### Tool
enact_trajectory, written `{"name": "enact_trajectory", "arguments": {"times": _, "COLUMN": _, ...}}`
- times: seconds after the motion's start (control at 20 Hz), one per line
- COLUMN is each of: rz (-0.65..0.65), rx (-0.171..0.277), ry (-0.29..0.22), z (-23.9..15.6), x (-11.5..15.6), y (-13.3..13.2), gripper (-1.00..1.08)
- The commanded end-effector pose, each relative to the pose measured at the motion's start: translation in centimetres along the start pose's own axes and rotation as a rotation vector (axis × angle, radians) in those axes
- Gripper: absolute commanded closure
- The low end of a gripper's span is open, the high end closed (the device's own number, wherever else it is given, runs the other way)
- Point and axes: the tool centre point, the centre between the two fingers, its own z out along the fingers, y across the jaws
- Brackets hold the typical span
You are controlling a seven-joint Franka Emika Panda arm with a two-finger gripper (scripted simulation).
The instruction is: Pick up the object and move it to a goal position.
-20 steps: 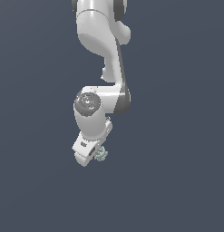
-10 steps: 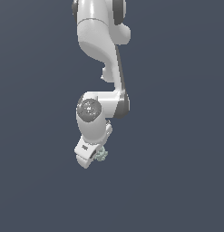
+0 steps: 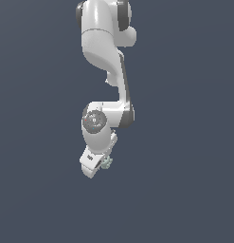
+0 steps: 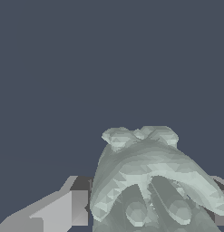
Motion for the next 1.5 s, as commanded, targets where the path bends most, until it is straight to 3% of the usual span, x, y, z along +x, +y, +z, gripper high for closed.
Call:
{"name": "enact_trajectory", "arguments": {"times": 0.0, "rz": 0.000, "rx": -0.001, "ry": 0.000, "z": -0.1, "x": 0.0, "y": 0.1, "gripper": 1.08}}
{"name": "enact_trajectory", "arguments": {"times": 0.85, "rz": 0.000, "rx": -0.001, "ry": 0.000, "z": -0.4, "x": 0.6, "y": -1.1, "gripper": 1.08}}
{"name": "enact_trajectory", "arguments": {"times": 1.15, "rz": 0.000, "rx": -0.001, "ry": 0.000, "z": -1.1, "x": 1.9, "y": -3.5, "gripper": 1.08}}
{"name": "enact_trajectory", "arguments": {"times": 1.45, "rz": 0.000, "rx": -0.001, "ry": -0.001, "z": -2.4, "x": 4.2, "y": -8.0, "gripper": 1.08}}
